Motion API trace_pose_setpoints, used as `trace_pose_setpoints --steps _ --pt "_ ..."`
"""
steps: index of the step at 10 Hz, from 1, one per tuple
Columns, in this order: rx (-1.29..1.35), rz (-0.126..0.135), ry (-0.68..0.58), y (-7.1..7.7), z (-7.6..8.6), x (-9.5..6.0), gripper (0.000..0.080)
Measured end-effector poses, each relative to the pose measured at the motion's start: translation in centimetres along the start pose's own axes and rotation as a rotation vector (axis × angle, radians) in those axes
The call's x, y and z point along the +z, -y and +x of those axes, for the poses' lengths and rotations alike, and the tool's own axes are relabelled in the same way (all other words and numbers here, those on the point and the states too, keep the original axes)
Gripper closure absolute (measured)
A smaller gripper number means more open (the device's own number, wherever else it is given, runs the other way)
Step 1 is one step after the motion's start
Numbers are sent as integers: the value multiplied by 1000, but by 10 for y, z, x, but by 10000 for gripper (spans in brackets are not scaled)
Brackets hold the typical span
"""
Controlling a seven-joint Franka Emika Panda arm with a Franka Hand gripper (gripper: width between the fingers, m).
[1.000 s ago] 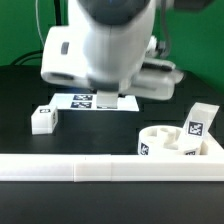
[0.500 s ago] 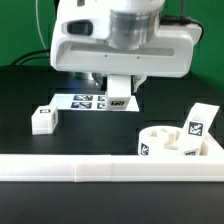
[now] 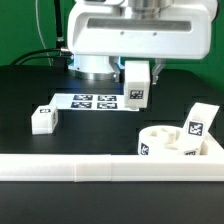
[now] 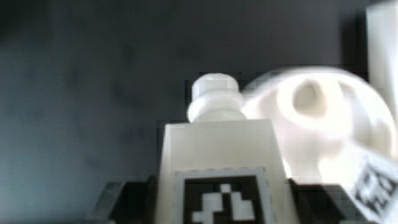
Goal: Assemble stool
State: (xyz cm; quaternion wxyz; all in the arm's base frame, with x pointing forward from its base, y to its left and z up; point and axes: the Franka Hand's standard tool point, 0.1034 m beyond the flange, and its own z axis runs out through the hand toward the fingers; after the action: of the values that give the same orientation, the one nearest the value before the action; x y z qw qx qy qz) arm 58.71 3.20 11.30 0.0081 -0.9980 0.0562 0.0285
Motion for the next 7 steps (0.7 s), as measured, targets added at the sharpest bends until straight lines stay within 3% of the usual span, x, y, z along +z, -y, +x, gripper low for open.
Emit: trace_pose_setpoints --steps 4,7 --pt "-33 7 -264 5 10 0 463" --pt "-39 9 -291 9 9 2 463"
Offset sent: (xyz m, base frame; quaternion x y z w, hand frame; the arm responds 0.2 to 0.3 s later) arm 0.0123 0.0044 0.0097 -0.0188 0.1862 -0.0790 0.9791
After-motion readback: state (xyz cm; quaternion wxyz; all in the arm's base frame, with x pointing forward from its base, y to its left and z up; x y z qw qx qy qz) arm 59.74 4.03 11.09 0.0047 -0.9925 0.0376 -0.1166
